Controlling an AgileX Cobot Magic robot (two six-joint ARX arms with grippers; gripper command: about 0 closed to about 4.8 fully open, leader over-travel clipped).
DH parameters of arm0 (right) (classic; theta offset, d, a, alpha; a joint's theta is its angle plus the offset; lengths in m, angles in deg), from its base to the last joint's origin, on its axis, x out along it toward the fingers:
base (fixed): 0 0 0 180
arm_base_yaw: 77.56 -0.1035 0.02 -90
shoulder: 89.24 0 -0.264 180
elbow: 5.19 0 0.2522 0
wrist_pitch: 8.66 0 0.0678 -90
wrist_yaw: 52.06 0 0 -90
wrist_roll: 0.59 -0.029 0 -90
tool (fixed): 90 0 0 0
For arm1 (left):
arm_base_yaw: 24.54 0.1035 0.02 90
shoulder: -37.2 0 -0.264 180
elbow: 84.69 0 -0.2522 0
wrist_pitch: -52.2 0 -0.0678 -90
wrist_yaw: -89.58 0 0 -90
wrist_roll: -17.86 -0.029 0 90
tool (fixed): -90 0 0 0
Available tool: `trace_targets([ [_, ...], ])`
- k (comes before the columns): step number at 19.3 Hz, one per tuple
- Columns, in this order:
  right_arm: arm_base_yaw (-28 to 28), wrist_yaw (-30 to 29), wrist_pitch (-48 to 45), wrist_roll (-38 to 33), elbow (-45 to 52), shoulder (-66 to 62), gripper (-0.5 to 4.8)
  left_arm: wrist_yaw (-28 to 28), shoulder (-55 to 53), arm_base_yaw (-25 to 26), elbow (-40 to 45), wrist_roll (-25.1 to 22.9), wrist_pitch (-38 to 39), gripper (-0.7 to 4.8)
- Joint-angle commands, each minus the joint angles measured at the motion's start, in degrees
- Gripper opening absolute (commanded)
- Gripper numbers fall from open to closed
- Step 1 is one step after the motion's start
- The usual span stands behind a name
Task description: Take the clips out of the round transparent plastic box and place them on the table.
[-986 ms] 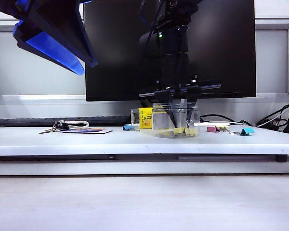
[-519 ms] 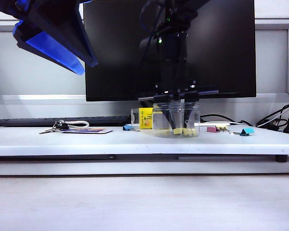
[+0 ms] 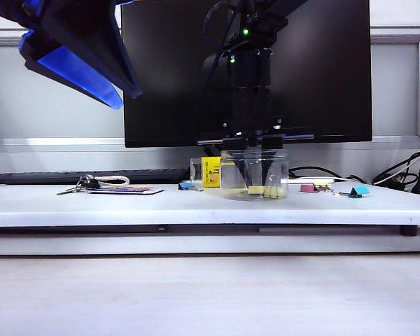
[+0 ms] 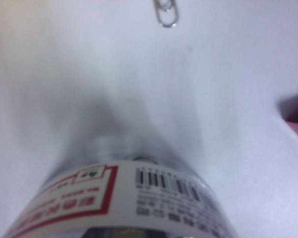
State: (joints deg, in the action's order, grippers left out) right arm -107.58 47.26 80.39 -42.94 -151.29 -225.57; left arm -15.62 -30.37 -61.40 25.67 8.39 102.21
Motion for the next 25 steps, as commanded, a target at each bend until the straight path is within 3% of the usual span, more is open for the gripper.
trace_targets([
  [1, 0.0, -0.5, -0.5, 0.6, 0.3, -0.9, 0.11, 0.0, 0.1, 0.0, -0.2, -0.6, -0.4, 2.14],
  [9, 0.0, -0.5, 0.6, 1.3, 0.2, -0.7, 0.12, 0.0, 0.1, 0.0, -0.2, -0.6, -0.4, 2.14],
  [25, -0.3, 1.0, 1.9, 12.4, 0.1, 5.7, 0.12, 0.0, 0.1, 0.0, -0.2, -0.6, -1.4, 2.14],
])
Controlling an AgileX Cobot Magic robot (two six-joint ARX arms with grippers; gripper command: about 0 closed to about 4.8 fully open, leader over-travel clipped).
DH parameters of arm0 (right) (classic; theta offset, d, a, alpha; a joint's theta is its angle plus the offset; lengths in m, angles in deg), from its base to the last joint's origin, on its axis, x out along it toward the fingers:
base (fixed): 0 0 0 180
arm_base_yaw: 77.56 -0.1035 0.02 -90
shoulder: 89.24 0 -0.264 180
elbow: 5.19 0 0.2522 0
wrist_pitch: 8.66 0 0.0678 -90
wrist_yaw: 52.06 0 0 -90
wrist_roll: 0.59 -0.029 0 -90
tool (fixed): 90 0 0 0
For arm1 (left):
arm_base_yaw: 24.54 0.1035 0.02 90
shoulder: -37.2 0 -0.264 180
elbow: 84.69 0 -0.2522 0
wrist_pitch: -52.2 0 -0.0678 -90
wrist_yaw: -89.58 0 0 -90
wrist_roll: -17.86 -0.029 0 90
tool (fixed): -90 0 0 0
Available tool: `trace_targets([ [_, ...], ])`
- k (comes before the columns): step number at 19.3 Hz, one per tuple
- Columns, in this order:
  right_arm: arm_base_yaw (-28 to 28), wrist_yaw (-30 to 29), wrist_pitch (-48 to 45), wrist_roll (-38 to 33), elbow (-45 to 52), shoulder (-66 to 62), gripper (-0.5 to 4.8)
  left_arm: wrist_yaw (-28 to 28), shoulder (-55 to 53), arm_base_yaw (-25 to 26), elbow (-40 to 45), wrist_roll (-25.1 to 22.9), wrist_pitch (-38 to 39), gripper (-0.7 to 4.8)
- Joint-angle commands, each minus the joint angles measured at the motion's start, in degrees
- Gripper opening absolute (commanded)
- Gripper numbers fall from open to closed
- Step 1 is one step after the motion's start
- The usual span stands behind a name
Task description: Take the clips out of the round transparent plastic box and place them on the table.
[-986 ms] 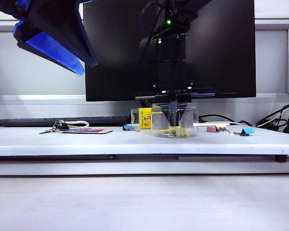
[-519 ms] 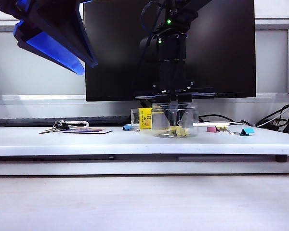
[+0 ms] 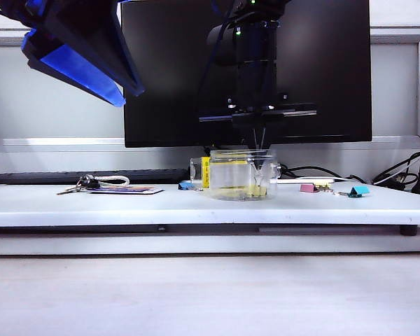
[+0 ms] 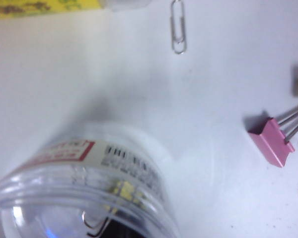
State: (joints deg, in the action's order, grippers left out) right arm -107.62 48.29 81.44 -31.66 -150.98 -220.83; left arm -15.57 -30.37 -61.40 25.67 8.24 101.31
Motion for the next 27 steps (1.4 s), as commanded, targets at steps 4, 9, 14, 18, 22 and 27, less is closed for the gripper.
trace_targets([
  [4, -0.3, 0.0, 1.4, 1.3, -0.1, 0.9, 0.12, -0.1, 0.1, 0.0, -0.2, -0.4, 0.2, 2.14],
  [9, -0.3, -1.5, 1.8, 1.6, -0.1, 0.9, 0.13, -0.1, 0.1, 0.0, -0.2, -0.4, 0.2, 2.14],
  [14, -0.3, -3.3, 1.8, 2.9, -0.1, 0.9, 0.85, -0.1, 0.1, 0.0, -0.2, -0.4, 0.2, 2.14],
  [18, -0.3, -6.1, 1.9, 5.3, -0.1, 0.8, 0.93, -0.1, 0.1, 0.0, -0.2, -0.4, 0.2, 2.14],
  [22, -0.3, -8.4, 2.4, 6.3, -0.1, 0.8, 1.1, -0.1, 0.1, 0.0, -0.2, -0.4, 0.3, 2.14],
  [27, -0.3, -11.7, 2.7, 6.0, -0.1, 0.7, 1.09, -0.1, 0.1, 0.0, -0.2, -0.4, 0.3, 2.14],
])
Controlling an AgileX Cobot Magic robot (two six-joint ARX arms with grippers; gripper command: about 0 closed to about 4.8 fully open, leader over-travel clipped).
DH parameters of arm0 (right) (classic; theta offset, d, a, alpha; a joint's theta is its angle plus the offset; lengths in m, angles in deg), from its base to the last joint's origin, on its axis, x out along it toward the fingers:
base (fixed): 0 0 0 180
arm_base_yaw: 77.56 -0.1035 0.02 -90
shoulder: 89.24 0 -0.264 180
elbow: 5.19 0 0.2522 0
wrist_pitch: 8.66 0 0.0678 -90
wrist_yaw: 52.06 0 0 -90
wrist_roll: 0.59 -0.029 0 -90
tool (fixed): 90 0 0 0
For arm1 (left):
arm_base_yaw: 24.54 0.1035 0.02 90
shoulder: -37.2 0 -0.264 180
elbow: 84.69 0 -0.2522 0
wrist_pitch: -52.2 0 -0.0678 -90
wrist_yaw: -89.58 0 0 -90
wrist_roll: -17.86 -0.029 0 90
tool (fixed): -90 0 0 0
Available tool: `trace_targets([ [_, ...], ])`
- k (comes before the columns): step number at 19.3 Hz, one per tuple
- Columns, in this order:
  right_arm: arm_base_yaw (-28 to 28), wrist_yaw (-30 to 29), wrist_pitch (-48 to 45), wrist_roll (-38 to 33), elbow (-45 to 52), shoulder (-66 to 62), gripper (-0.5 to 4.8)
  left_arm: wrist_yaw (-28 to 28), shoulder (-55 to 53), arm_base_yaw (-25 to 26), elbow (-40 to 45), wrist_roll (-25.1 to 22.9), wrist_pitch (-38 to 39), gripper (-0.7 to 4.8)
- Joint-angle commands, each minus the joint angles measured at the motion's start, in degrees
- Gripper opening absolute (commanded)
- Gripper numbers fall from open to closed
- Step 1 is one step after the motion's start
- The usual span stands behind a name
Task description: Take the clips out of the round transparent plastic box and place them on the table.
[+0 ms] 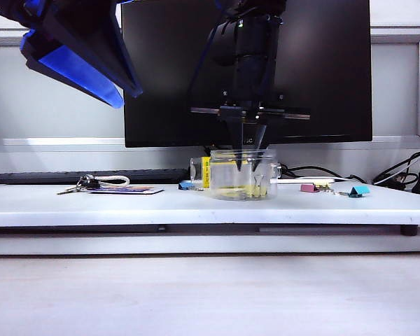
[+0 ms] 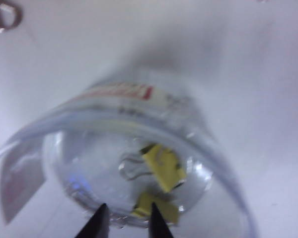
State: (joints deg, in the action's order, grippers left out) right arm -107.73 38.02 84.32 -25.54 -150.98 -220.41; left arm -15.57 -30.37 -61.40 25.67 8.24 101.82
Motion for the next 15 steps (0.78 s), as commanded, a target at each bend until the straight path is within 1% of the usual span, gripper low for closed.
trace_targets([
  [1, -0.2, -2.5, -0.1, -0.6, -0.1, 0.0, 1.09, -0.1, 0.1, 0.0, -0.2, -0.4, -0.2, 2.14],
  [4, -0.1, -5.4, -0.2, -3.3, -0.1, -0.5, 1.09, -0.1, 0.1, 0.0, -0.2, -0.1, -0.2, 2.14],
  [6, -0.1, -6.3, -0.2, -6.3, 0.0, -1.1, 1.09, -0.1, 0.1, 0.0, -0.2, 0.1, -0.3, 2.14],
  [7, -0.1, -6.2, -0.2, -8.4, 0.0, -1.4, 1.09, -0.1, 0.1, 0.0, -0.2, 0.1, -0.3, 2.14],
  [10, -0.1, -2.7, -0.4, -14.9, 0.0, -1.9, 1.09, -0.1, 0.1, 0.0, -0.2, 0.5, -0.1, 2.14],
  [11, -0.1, -2.5, -0.6, -17.2, 0.0, -2.0, 1.09, -0.1, 0.1, 0.0, -0.2, 0.5, 0.0, 2.14],
  [15, -0.1, -3.3, -0.8, -20.3, 0.0, -3.0, 1.09, -0.1, 0.1, 0.0, -0.2, 0.5, 0.2, 2.14],
])
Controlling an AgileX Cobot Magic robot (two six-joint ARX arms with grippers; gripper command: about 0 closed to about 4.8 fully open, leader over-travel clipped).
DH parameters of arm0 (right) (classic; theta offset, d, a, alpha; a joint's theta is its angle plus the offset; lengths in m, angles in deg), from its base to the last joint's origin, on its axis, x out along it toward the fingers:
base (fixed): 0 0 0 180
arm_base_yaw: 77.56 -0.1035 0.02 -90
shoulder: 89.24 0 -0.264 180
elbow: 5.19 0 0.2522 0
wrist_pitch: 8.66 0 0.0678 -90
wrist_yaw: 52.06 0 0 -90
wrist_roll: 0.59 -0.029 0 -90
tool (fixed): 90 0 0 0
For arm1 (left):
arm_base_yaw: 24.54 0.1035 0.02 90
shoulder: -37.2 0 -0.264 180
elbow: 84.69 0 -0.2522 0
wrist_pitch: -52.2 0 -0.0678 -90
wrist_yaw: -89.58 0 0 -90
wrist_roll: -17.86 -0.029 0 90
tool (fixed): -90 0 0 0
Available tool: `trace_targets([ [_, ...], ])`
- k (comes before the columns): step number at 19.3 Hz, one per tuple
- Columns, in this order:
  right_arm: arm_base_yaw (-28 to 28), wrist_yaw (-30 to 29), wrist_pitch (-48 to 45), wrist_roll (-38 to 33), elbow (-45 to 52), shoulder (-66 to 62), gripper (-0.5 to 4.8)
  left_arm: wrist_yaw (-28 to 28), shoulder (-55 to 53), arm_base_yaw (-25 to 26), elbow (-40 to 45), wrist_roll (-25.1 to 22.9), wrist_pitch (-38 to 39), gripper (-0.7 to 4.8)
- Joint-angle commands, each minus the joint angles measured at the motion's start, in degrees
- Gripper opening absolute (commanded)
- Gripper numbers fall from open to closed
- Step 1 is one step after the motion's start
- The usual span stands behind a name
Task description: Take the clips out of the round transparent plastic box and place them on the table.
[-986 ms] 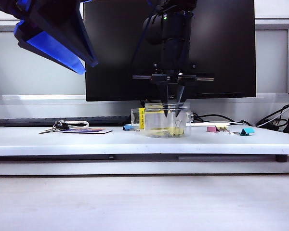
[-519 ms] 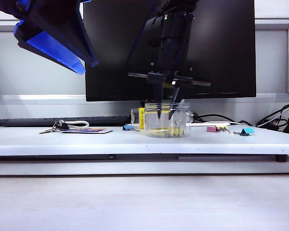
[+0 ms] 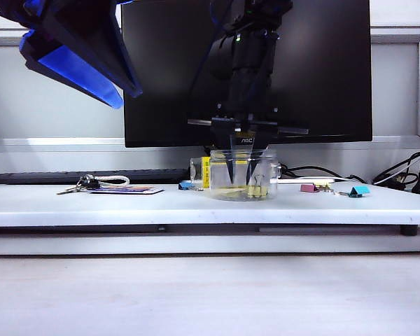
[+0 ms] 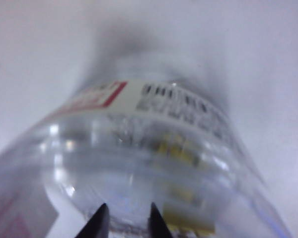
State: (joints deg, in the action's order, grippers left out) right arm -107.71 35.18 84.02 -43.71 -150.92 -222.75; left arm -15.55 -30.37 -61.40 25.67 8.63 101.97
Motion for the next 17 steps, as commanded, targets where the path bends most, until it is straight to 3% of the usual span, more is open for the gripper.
trace_targets([
  [1, -0.2, -1.0, -0.5, -2.4, -0.1, -1.2, 1.09, -0.1, 0.1, 0.0, -0.2, 0.1, 0.1, 2.14],
  [13, -0.1, 1.7, -2.0, -3.1, -0.1, -2.6, 1.02, -0.1, 0.1, 0.0, -0.2, 0.0, 0.6, 2.14],
  [17, -0.1, 1.7, -2.7, -1.8, -0.1, -3.3, 0.48, -0.1, 0.1, 0.0, -0.2, 0.0, 0.8, 2.14],
])
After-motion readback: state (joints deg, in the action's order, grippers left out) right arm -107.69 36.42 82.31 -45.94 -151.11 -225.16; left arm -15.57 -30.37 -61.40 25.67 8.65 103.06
